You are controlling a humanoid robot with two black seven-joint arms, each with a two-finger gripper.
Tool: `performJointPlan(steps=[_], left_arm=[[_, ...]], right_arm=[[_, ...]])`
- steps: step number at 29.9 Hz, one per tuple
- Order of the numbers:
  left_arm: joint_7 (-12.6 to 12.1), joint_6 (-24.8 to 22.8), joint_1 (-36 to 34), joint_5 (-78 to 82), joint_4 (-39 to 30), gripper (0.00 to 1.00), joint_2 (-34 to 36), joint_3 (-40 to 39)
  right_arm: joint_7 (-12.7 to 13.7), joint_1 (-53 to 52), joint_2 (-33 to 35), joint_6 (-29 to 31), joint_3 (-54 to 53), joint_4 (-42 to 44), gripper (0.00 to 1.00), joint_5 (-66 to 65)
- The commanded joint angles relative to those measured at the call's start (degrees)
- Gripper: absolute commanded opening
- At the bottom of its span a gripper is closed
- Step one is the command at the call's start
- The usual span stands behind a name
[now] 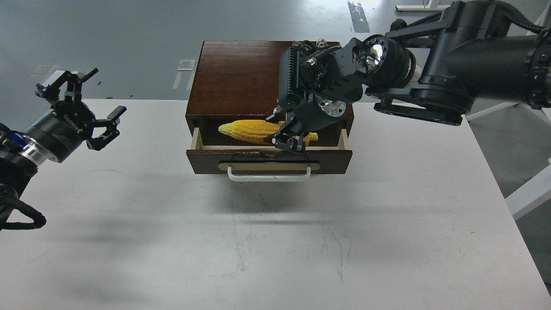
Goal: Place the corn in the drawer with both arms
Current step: 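Carry the corn over the open drawer and lower it inside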
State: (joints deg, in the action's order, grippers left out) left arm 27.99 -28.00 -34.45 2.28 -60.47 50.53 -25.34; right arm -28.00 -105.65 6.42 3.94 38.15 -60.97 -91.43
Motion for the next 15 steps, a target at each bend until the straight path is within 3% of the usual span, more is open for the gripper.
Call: performJointPlan(steps=[1, 10, 13, 15], left_arm=[[0.0, 0.0, 0.0, 0.0, 0.0, 0.99, -0.1, -0.1], [0.0, 0.0, 0.0, 0.0, 0.0, 0.99, -0.1, -0.2], [0.0, 0.0, 0.0, 0.0, 0.0, 0.99, -0.1, -0.4], [0.0, 0.0, 0.0, 0.0, 0.0, 0.99, -0.1, -0.5]], right_arm=[[0.0, 0.0, 0.0, 0.0, 0.0, -0.1, 0.50, 0.0], [0.0, 0.0, 0.1, 0.0, 0.0, -0.2, 0.60, 0.3], [0.0, -0.5, 0.3, 0.0, -0.1, -0.4, 0.66, 0.4], [0.0, -0.8, 0.4, -0.1, -0.2, -0.6, 0.75, 0.5]])
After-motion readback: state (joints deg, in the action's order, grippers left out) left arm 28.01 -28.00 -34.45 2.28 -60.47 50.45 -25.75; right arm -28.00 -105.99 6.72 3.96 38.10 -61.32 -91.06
